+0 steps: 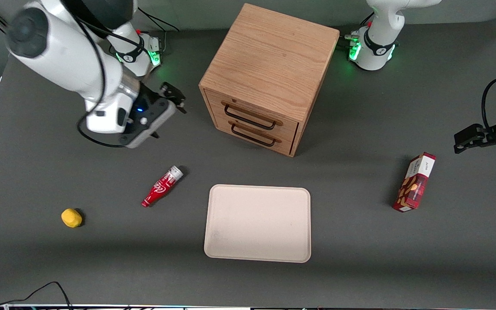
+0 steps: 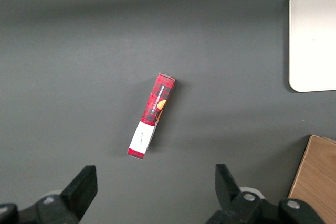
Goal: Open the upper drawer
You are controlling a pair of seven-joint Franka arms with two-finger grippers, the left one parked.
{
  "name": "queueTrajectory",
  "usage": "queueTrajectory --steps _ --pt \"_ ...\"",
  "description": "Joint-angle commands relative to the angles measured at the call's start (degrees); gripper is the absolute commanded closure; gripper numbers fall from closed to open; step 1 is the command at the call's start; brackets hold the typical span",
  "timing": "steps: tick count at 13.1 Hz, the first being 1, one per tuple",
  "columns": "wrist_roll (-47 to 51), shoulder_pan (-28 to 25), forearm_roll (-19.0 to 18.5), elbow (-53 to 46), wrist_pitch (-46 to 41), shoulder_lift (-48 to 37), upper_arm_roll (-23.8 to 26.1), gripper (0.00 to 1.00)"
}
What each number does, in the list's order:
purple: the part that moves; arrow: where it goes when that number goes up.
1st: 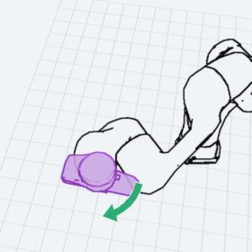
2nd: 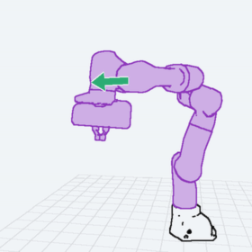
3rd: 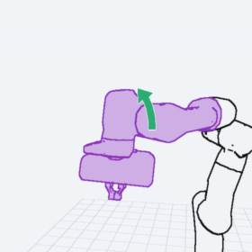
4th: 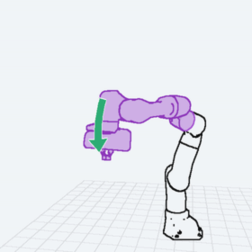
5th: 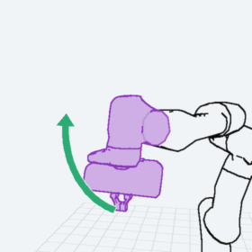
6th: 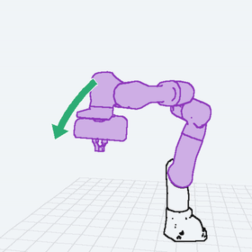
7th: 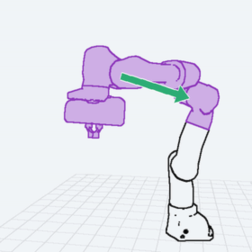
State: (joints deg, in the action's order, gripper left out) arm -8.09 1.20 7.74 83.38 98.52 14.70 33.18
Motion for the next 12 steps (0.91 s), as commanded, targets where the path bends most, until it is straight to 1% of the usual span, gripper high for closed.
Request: queueTrajectory --steps 1,3,6,12 --pt "-0.87 -1.45 0.96 -0.51 3.68 4.09 1.98 0.0" --pt "-0.78 -2.95 0.96 0.8 7.37 5.95 2.51 0.0" --pt "-0.78 -2.96 1.05 4.67 13.7 7.44 4.87 0.0" --pt "-0.78 -3.05 1.05 9.95 19.6 10.08 7.6 0.0"
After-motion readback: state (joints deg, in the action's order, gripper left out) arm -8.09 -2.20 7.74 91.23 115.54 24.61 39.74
